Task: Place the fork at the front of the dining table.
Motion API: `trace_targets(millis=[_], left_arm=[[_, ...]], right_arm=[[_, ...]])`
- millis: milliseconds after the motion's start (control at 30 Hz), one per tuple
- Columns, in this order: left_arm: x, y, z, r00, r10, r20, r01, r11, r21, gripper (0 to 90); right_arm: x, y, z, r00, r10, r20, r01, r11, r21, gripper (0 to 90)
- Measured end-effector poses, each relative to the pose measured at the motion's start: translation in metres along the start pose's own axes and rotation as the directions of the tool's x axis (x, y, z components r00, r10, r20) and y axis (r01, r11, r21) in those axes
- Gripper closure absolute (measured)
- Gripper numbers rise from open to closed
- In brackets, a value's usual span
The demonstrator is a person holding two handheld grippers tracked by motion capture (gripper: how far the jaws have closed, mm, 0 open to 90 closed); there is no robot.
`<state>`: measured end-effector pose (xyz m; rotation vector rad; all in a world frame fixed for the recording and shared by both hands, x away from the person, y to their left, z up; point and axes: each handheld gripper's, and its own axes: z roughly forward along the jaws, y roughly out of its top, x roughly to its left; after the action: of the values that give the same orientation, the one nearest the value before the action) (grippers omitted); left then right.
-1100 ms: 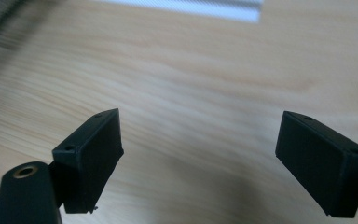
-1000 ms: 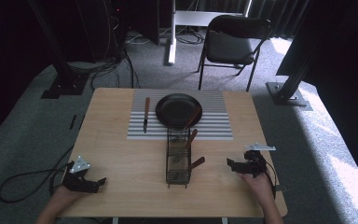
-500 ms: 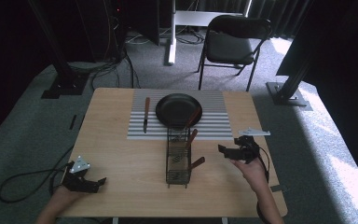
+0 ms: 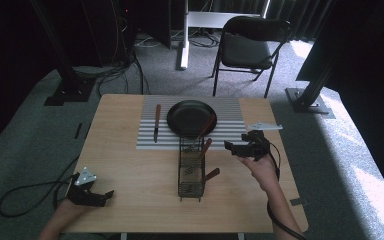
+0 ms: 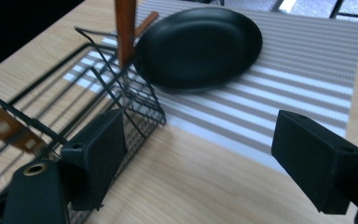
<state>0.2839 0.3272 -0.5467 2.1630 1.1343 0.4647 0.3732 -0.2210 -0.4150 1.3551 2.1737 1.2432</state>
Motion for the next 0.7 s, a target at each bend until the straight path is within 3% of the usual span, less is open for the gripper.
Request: trace_targets(millis=[300, 700], left_arm=[[0.000, 0.000, 0.000, 1.0000, 0.000, 0.000, 0.000, 1.0000, 0.000, 0.0], [0.000, 0.000, 0.000, 1.0000, 0.002, 0.002, -0.002, 1.0000, 0.000, 0.0]], right_arm=[[0.013, 0.021, 0.012, 0.9994, -0.017, -0.030, 0.017, 1.000, -0.008, 18.8], [0.029, 0.044, 0.049, 0.9990, -0.037, -0.024, 0.038, 0.999, 0.032, 29.4]])
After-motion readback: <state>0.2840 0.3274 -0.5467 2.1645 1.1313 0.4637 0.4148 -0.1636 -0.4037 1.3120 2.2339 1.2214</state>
